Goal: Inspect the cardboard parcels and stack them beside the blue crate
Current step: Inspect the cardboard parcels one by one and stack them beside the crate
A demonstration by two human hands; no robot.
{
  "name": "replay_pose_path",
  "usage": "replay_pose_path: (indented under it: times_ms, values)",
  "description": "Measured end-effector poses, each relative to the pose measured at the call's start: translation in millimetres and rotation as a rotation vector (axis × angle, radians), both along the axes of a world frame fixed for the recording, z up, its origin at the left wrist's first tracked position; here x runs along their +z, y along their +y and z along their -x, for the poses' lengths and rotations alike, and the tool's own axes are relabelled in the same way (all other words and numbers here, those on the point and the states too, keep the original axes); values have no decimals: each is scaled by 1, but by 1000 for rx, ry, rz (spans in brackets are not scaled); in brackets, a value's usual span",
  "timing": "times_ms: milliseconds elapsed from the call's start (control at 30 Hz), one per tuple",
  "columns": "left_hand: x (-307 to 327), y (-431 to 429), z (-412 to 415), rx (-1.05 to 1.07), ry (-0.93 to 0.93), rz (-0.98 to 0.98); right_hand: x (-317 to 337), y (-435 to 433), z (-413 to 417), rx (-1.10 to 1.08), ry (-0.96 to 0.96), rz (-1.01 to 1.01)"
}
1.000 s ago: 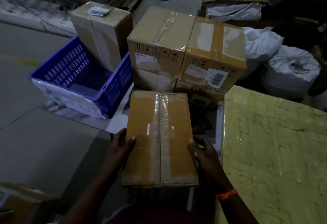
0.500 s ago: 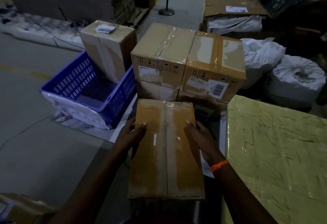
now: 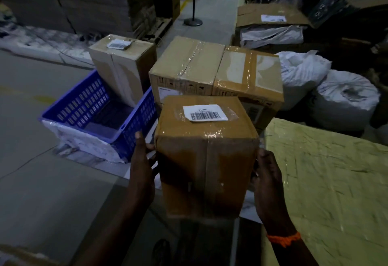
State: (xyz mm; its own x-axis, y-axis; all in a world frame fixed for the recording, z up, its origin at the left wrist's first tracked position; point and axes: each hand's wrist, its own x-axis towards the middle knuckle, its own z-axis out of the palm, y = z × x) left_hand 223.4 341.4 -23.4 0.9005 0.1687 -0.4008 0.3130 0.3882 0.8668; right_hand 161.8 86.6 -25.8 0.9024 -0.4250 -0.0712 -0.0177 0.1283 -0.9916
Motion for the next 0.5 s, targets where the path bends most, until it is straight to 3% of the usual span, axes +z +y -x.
replay_pose_path:
  times_ms: [300, 500]
  values:
    - [-15, -43, 23, -310, -23, -150, -29, -44, 25, -132, 19, 68]
    - [-17, -43, 17, -373, -95, -282, -39, -50, 35, -157, 71, 73]
